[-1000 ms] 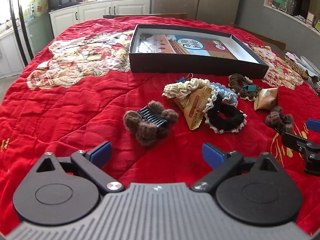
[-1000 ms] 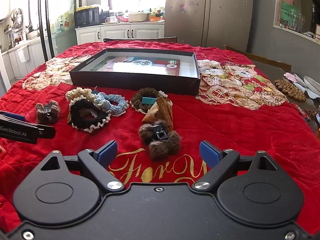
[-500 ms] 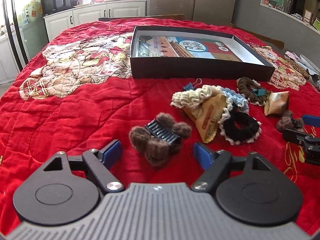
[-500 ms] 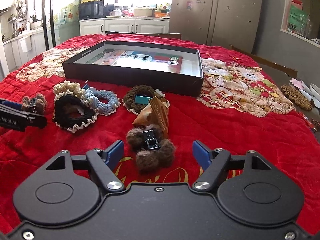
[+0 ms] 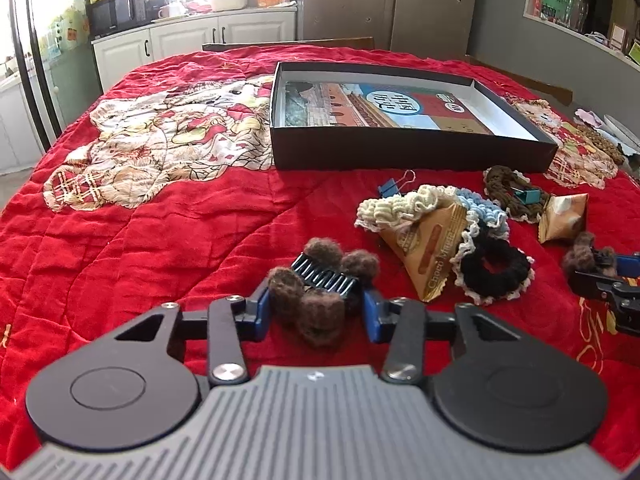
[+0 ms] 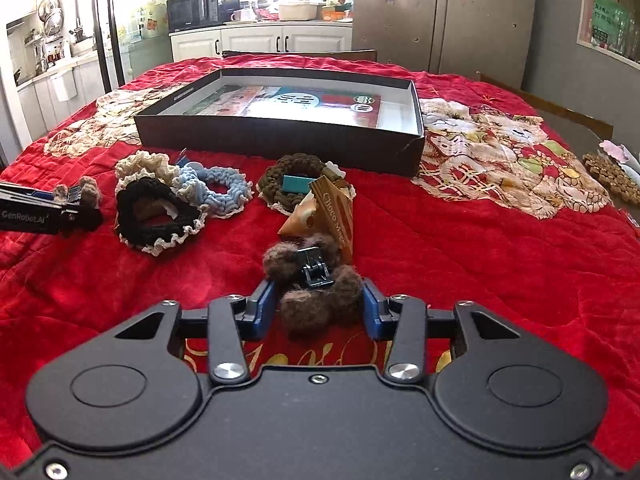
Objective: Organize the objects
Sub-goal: 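Close left tool on one brown pompom clip while right tool grasps the other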
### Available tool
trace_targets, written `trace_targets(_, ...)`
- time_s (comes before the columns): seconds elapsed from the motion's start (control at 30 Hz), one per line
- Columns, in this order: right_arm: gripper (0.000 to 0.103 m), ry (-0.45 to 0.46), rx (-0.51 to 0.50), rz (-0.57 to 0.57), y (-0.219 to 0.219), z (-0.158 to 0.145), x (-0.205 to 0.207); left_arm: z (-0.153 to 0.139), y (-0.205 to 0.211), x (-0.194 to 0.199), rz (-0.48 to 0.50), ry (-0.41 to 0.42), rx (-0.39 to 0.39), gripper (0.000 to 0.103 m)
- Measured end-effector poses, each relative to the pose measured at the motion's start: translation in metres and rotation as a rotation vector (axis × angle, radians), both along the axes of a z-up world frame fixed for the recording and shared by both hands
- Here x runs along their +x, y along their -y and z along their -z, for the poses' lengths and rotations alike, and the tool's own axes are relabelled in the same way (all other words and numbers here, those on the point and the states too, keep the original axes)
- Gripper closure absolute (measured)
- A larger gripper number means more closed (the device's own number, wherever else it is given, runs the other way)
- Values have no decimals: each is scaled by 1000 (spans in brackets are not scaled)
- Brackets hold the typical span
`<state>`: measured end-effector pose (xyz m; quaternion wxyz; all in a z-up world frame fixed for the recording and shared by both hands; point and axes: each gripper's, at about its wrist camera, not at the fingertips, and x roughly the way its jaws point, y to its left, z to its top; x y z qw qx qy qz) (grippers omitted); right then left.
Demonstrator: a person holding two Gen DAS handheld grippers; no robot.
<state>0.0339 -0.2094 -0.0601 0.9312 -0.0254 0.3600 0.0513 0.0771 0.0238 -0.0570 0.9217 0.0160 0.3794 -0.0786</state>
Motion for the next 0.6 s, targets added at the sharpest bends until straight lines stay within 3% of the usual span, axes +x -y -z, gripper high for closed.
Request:
trace_targets(0.3,65,1,11,-28,0,-10,-2,-8,-2,2,23,-15,-42,57)
trace_targets(0.6,65,65,-3,-57,-1,-41,1,-36,6,6,68,51,-39,57)
